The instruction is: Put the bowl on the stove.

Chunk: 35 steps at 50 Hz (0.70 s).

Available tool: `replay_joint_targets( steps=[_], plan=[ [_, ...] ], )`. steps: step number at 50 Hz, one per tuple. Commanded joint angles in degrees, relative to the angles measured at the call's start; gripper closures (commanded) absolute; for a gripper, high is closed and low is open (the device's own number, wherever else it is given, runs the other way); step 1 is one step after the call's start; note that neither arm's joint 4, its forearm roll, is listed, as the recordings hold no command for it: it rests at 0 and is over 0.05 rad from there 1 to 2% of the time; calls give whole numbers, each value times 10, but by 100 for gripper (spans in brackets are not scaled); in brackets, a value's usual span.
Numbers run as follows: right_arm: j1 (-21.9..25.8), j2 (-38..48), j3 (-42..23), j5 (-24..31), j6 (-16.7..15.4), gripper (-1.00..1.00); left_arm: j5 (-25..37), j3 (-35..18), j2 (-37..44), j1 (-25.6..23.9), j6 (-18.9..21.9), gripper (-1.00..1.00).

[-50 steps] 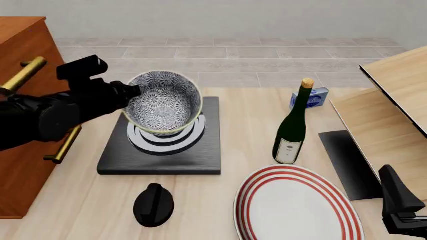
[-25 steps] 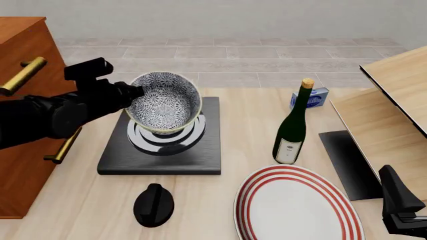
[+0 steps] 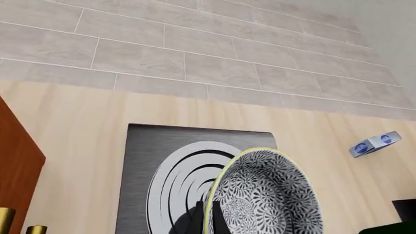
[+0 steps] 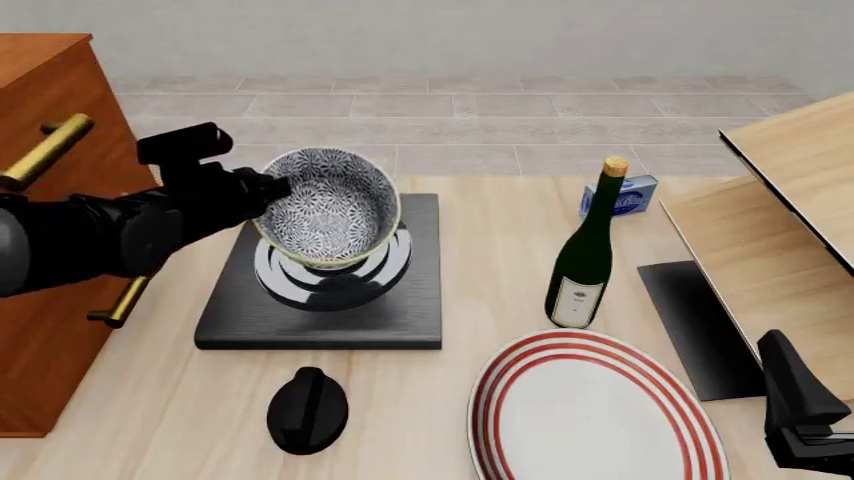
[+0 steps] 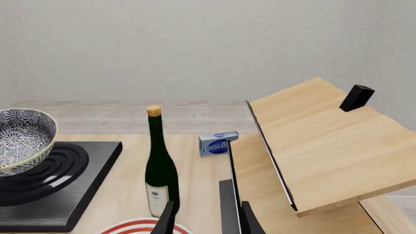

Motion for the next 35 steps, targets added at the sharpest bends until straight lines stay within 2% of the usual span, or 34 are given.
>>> replay_joint_targets(
  steps=[1, 35],
  plan=[
    [0, 0, 0, 0, 0, -100, -12, 0, 5, -1, 9, 100],
    [0, 0, 0, 0, 0, -100, -34, 11, 16, -3, 21, 100]
  ],
)
